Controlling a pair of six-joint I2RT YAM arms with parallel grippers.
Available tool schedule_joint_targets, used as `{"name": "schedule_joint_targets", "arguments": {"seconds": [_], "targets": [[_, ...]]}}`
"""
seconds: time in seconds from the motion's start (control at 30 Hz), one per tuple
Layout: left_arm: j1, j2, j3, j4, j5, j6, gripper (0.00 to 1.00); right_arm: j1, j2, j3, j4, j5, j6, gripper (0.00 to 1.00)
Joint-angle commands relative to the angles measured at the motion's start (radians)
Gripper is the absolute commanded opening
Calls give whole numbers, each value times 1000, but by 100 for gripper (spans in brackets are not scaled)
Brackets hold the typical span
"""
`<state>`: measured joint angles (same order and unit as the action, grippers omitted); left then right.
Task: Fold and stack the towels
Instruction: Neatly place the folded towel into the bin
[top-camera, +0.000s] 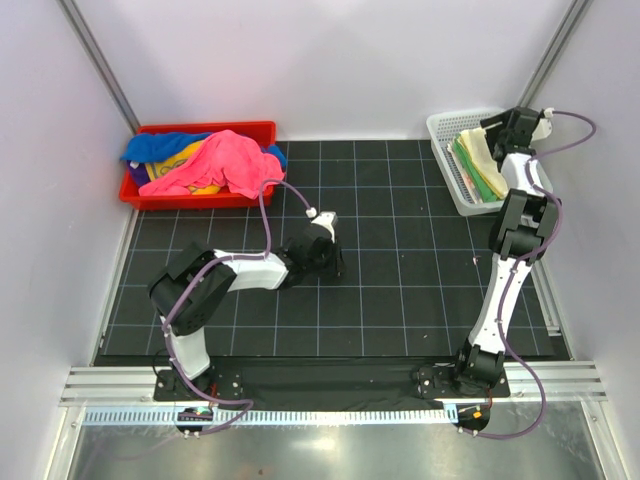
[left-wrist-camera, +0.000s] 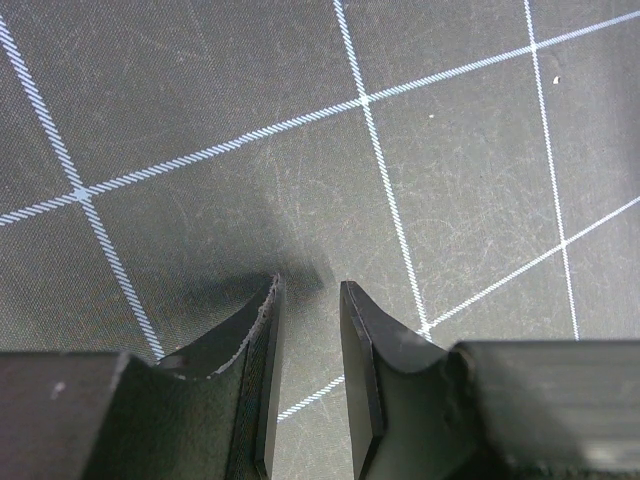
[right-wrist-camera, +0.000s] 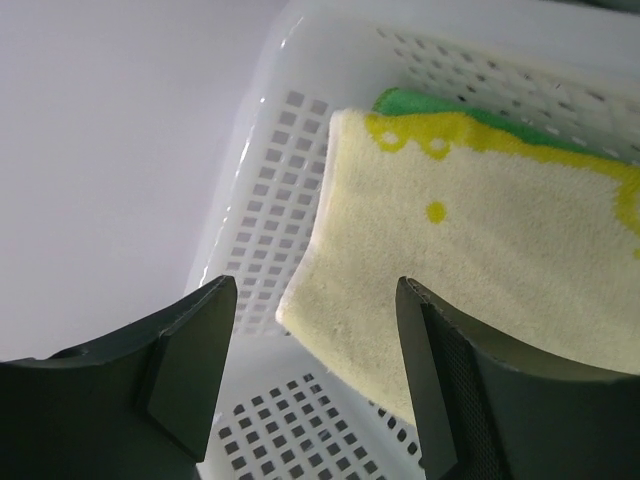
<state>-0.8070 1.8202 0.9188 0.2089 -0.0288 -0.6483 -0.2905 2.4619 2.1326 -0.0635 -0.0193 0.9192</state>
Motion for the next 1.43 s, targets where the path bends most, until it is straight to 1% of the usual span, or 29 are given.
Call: {"name": "schedule_joint_targets", "arguments": {"seconds": [0.0,0.07,0.13,0.17,0.23,0.27,0.3,0.33,0.37,0.4,0.43,0.47,0.5,0.53,0.57,0.63,0.67,0.7,0.77,0.8,0.83,0.9,1.0,1.03,1.17,1.3,1.4], "targets": [[-3,-28,38,9,-5,7,32,42,-181,-37,59,-10,-9,72],[-1,-45,43,1,-10,4,33,59,-221,-106,57,-7,-6,72],[-3,-71,52,-23,-19,2,33,88,-294,-161,59,-1,0,72],[-1,-82,54,-34,-46,1,33,100,-326,-239,101,-1,-2,72],[-1,-107,69,-77,-71,-5,33,140,-424,-327,128,9,0,72],[-3,-128,74,-91,-85,-7,33,154,-457,-420,149,10,3,72],[-1,-140,78,-106,-114,-10,34,168,-492,-472,169,10,3,72],[-1,-153,89,-135,-123,-11,34,206,-571,-573,192,15,-14,72],[-1,-174,92,-147,-128,-7,35,226,-607,-620,189,15,-28,73],[-1,-188,94,-181,-160,-7,35,252,-651,-667,191,57,-46,73],[2,-199,95,-198,-172,-7,36,290,-722,-713,195,64,-86,73],[2,-214,92,-206,-177,-2,36,331,-765,-806,194,70,-98,75],[5,-241,89,-206,-183,2,36,352,-802,-857,200,68,-106,75],[8,-260,78,-256,-201,6,36,391,-839,-913,211,59,-111,75],[11,-275,72,-270,-209,9,36,410,-922,-1016,229,55,-137,76],[17,-329,51,-304,-224,16,37,459,-1015,-1115,225,87,-178,77],[19,-363,37,-319,-230,16,37,506,-1096,-1201,214,123,-237,81],[19,-363,31,-333,-235,18,38,531,-1141,-1238,197,142,-258,83],[20,-410,3,-367,-260,10,38,547,-1210,-1345,165,147,-272,86],[20,-424,-6,-377,-261,9,38,547,-1286,-1385,172,131,-287,88],[20,-455,-18,-382,-263,7,38,547,-1319,-1452,175,125,-295,99],[20,-484,-59,-387,-283,1,38,547,-1414,-1499,154,122,-318,100],[20,-547,-98,-396,-315,-5,38,550,-1472,-1518,71,140,-304,100],[20,-570,-103,-402,-321,-8,38,548,-1477,-1516,41,137,-304,100],[20,-610,-107,-430,-332,-7,39,554,-1482,-1533,48,116,-312,100],[20,-619,-92,-460,-339,-2,39,559,-1500,-1545,40,140,-310,100],[20,-625,-87,-465,-339,-2,39,559,-1529,-1553,42,186,-309,100]]}}
